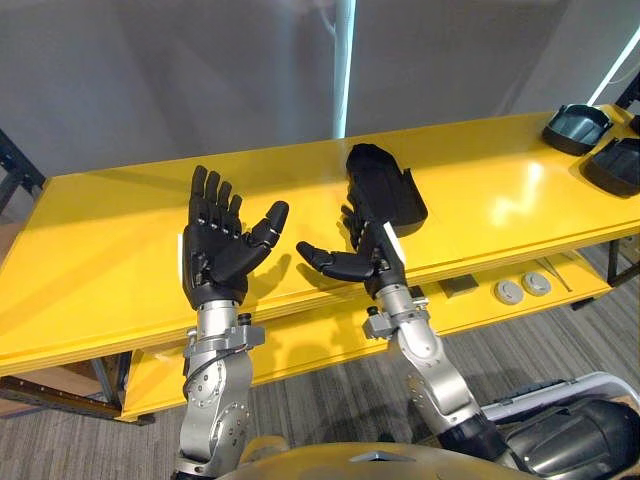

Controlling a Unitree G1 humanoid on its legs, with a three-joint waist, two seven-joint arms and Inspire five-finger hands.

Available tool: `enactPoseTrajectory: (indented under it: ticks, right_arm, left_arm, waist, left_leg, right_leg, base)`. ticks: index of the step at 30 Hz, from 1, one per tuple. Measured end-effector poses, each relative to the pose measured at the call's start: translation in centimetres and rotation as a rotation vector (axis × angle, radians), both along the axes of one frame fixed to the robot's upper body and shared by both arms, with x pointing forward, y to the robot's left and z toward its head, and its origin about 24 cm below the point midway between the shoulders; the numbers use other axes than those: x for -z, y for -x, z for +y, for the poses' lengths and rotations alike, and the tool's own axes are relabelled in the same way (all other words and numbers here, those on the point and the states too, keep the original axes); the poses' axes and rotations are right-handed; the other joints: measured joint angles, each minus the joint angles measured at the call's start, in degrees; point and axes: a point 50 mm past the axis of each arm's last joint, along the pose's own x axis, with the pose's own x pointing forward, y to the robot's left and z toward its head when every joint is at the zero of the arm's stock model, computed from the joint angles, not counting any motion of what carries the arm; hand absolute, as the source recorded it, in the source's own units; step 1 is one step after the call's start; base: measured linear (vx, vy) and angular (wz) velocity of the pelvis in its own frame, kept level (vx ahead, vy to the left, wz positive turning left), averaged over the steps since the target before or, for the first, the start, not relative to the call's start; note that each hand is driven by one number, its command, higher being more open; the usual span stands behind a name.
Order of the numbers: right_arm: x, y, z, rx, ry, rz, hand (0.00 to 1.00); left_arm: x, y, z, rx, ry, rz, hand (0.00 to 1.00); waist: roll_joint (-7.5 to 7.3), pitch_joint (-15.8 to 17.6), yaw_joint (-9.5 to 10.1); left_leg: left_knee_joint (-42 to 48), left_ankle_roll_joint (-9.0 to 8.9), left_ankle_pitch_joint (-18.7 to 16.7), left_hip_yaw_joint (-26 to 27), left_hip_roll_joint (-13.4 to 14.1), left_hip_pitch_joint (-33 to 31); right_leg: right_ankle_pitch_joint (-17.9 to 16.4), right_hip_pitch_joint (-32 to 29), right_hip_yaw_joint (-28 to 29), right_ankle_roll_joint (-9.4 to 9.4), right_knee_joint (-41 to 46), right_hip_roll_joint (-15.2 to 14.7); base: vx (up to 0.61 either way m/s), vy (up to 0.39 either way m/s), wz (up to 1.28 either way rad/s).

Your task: Walk over and take three plastic housings, then place them on the shelf

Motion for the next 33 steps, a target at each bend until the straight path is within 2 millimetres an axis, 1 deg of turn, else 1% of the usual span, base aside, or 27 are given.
enactPoseTrajectory:
  ticks: [1, 2, 3, 4, 5, 7, 8, 10, 13, 16, 21, 24, 28, 33]
  right_arm:
    - [-1.1, 0.7, -1.5, 0.027, -0.010, -0.070, 1.00]
    - [-1.4, 1.0, -2.2, 0.043, -0.009, -0.091, 1.00]
    - [-1.9, 1.5, -3.4, 0.075, -0.009, -0.119, 1.00]
    - [-2.0, 1.7, -4.0, 0.094, -0.004, -0.128, 1.00]
    - [-2.0, 2.2, -5.1, 0.128, 0.000, -0.130, 1.00]
    - [-1.7, 2.9, -6.0, 0.149, -0.012, -0.105, 1.00]
    - [-1.0, 3.5, -6.6, 0.175, -0.005, -0.073, 1.00]
    - [-0.5, 4.0, -6.8, 0.165, -0.017, -0.041, 1.00]
    - [0.2, 4.7, -6.7, 0.134, -0.024, -0.004, 1.00]
    - [0.4, 4.9, -6.2, 0.101, -0.022, 0.007, 1.00]
    - [0.9, 4.9, -5.8, 0.075, -0.019, 0.048, 1.00]
    - [1.9, 4.9, -5.6, 0.054, -0.004, 0.097, 1.00]
    - [2.8, 4.8, -5.4, 0.040, 0.037, 0.140, 1.00]
    - [3.2, 3.8, -5.6, 0.073, 0.047, 0.156, 1.00]
  left_arm:
    - [0.0, 0.1, 0.0, 0.005, -0.003, 0.000, 1.00]
    - [0.0, 0.1, 0.1, 0.004, -0.005, -0.002, 1.00]
    - [-0.1, 0.1, 0.3, -0.002, -0.012, -0.007, 1.00]
    - [-0.1, 0.1, 0.5, -0.006, -0.016, -0.010, 1.00]
    - [-0.2, 0.3, 0.9, -0.015, -0.019, -0.015, 1.00]
    - [-0.3, 0.8, 1.1, -0.015, -0.011, -0.017, 1.00]
    - [-0.5, 1.0, 1.1, -0.006, 0.002, -0.023, 1.00]
    - [-0.7, 1.2, 1.0, -0.001, 0.007, -0.032, 1.00]
    - [-0.8, 1.2, 0.8, 0.007, 0.010, -0.034, 1.00]
    - [-0.7, 1.2, 0.7, 0.008, 0.011, -0.032, 1.00]
    - [-0.7, 1.2, 0.8, 0.002, 0.009, -0.026, 1.00]
    - [-0.6, 1.2, 0.5, 0.012, 0.008, -0.016, 1.00]
    - [-0.6, 1.3, 0.4, 0.018, 0.005, -0.015, 1.00]
    - [-0.6, 1.3, 0.4, 0.013, 0.005, -0.011, 1.00]
  waist:
    - [-0.03, 0.0, -0.12]
    - [-0.03, 0.0, -0.13]
    - [-0.05, 0.0, -0.24]
    - [-0.06, 0.0, -0.39]
    - [-0.10, 0.0, -1.40]
    - [-0.10, 0.0, -2.03]
    - [-0.10, 0.0, -2.43]
    - [-0.10, 0.0, -3.21]
    - [-0.09, 0.0, -3.30]
    - [-0.14, 0.1, -3.28]
    - [-0.71, 0.6, -3.25]
    - [-1.05, 0.9, -3.14]
    - [-0.76, 1.3, -3.03]
    - [-0.60, 2.5, -3.07]
  left_leg:
    - [0.0, 0.01, -0.1, 0.3, 0.3, 0.0]
    - [0.0, -0.04, -0.2, 0.5, 0.3, 0.0]
    - [0.1, -0.07, -0.4, 1.0, 0.5, 0.1]
    - [0.1, -0.09, -0.4, 1.3, 0.6, 0.1]
    - [0.1, -0.13, -0.5, 1.5, 0.7, 0.0]
    - [0.1, -0.19, -0.8, 2.0, 0.8, 0.0]
    - [0.1, -0.29, -1.0, 2.5, 1.0, 0.1]
    - [0.1, -0.28, -1.2, 3.0, 1.0, 0.1]
    - [0.2, -0.33, -1.5, 4.1, 1.3, 0.6]
    - [0.6, -0.33, -2.0, 4.3, 1.3, 0.7]
    - [1.1, -0.17, -2.4, 4.1, 1.2, 0.1]
    - [1.1, -0.13, -2.4, 3.7, 1.0, 0.0]
    - [1.1, -0.04, -2.4, 3.3, 0.7, -0.3]
    - [2.2, 0.06, -2.4, 2.1, 0.7, -1.2]
  right_leg:
    - [0.0, -0.1, 0.2, 0.00, 0.0, 0.0]
    - [0.0, -0.2, 0.4, 0.00, 0.0, 0.1]
    - [0.0, -0.5, 0.9, 0.00, 0.0, 0.1]
    - [0.0, -0.7, 1.2, 0.00, 0.0, 0.2]
    - [0.0, -0.9, 1.4, 0.01, 0.0, 0.2]
    - [0.0, -1.2, 1.9, 0.01, 0.0, 0.2]
    - [0.0, -1.5, 2.5, 0.01, 0.0, 0.2]
    - [0.0, -1.8, 3.2, 0.04, 0.0, 0.3]
    - [0.1, -2.0, 4.3, 0.09, 0.1, 0.5]
    - [0.1, -2.0, 4.7, 0.10, 0.1, 0.5]
    - [0.0, -2.1, 4.5, 0.13, 0.0, 0.3]
    - [0.0, -2.0, 4.3, 0.15, 0.1, 0.2]
    - [0.0, -2.0, 3.9, 0.17, 0.1, 0.1]
    - [0.0, -1.9, 2.8, 0.16, 0.2, 0.1]
  base:
    - [0.01, 0.002, -0.07]
    - [0.01, 0.001, -0.15]
    - [0.00, 0.005, -0.17]
    - [-0.01, 0.004, -0.19]
    - [-0.01, 0.003, -0.12]
    - [0.00, 0.008, -0.15]
    - [0.01, 0.011, -0.19]
    - [0.01, 0.006, -0.19]
    - [0.01, 0.007, -0.21]
    - [0.01, 0.006, -0.06]
    - [-0.01, 0.004, 0.02]
    - [-0.01, 0.005, 0.04]
    - [-0.01, 0.002, 0.06]
    - [-0.02, -0.002, 0.11]
